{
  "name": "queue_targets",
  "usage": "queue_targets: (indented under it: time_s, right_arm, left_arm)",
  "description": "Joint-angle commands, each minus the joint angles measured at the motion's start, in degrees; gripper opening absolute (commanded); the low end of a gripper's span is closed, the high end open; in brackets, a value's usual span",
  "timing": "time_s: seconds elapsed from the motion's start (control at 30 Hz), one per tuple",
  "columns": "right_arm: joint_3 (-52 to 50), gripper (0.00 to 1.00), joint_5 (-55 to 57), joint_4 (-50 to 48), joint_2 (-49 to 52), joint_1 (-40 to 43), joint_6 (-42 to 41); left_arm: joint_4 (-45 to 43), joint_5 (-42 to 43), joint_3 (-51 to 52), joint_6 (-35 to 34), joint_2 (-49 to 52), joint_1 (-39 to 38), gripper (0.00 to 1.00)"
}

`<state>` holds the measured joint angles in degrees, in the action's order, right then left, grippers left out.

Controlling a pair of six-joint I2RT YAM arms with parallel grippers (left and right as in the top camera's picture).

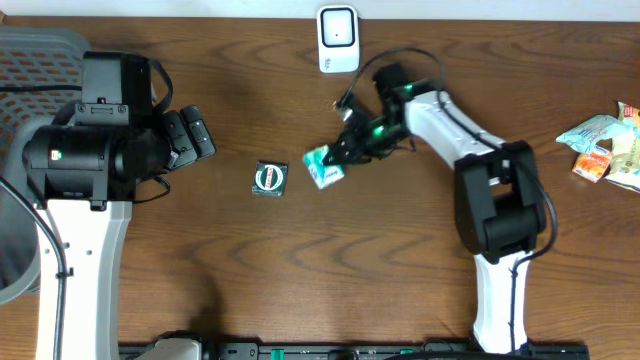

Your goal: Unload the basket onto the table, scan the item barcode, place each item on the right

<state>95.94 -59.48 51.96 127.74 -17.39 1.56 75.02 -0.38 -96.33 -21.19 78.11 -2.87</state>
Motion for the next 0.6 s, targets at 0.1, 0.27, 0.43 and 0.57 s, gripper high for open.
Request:
queue_targets:
  time_s: [0.1, 0.27, 0.43, 0.57]
  right_arm:
    - [0.72, 0.01, -19.65, -0.44, -4.90, 4.42, 4.04]
    - [0.72, 0.01, -29.97, -1.79, -4.90, 5.40, 6.51]
    - [0.72, 0.01, -29.97, -2.51, -4.90, 5.42, 5.97]
    - [0.72, 0.01, -29.97, -2.56, -4.90, 5.46, 5.77]
  left_arm:
    - [0.22, -0.72, -0.13, -0.68, -0.26, 0.17, 0.98]
    - [0.22, -0.72, -0.13, -0.68, -0.26, 0.17, 0.98]
    - [0.22, -0.72, -0.13, -0.68, -0.26, 0.17, 0.98]
    - [0.22, -0.72, -0.13, -0.68, -0.26, 0.20, 0.98]
